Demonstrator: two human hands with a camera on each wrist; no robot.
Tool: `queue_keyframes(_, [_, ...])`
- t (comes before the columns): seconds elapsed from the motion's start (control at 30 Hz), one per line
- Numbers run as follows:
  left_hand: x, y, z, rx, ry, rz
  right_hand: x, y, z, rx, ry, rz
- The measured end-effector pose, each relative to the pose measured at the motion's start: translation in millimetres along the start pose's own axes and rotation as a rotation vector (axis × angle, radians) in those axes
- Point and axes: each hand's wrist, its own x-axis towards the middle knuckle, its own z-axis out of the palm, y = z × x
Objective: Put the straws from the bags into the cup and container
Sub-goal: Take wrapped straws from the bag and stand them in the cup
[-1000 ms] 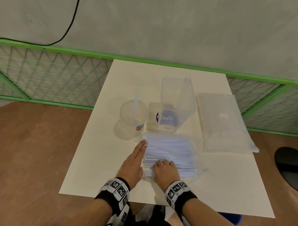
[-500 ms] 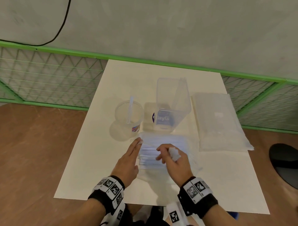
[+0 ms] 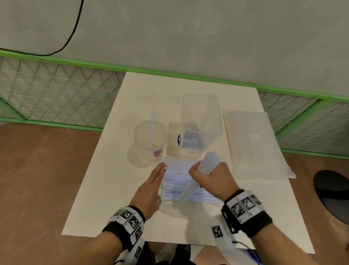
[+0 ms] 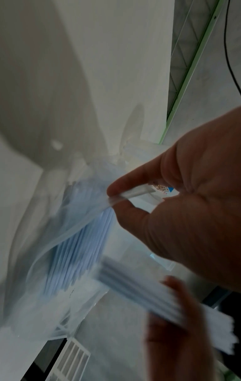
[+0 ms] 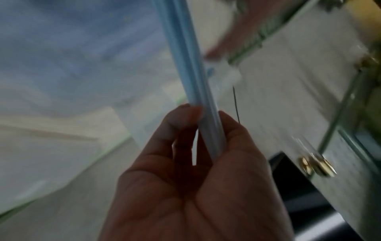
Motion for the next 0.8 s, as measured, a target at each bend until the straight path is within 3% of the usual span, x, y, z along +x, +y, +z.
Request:
queue_keyframes(0.13, [0.5, 2.9, -2.1, -0.010, -0.009, -0.022, 27.3, -84.6, -31.8, 0.085, 0.087, -0.173])
queue_keyframes(0.27, [-0.8, 5.8, -2.4, -0.003, -0.005, -0.025, 67.5, -138.9, -22.7, 0.003, 0.132, -0.306])
queue_keyframes(0.47, [-4.5, 8.3, -3.8, -0.031, 0.015, -0.013, 123.6, -131.3, 25.3, -0.179, 0.023, -0.199])
queue_keyframes(0.6, [-3.3, 9.7, -3.4, -0.027, 0.021, -0.007, 125.4, -129.1, 23.3, -0.118, 0.000, -0.166])
queue_keyframes(0.8, [-3.5, 7.2, -0.7, 0.012, 0.009, 0.011, 91.4, -130.0, -11.0, -0.190, 0.184, -0.427])
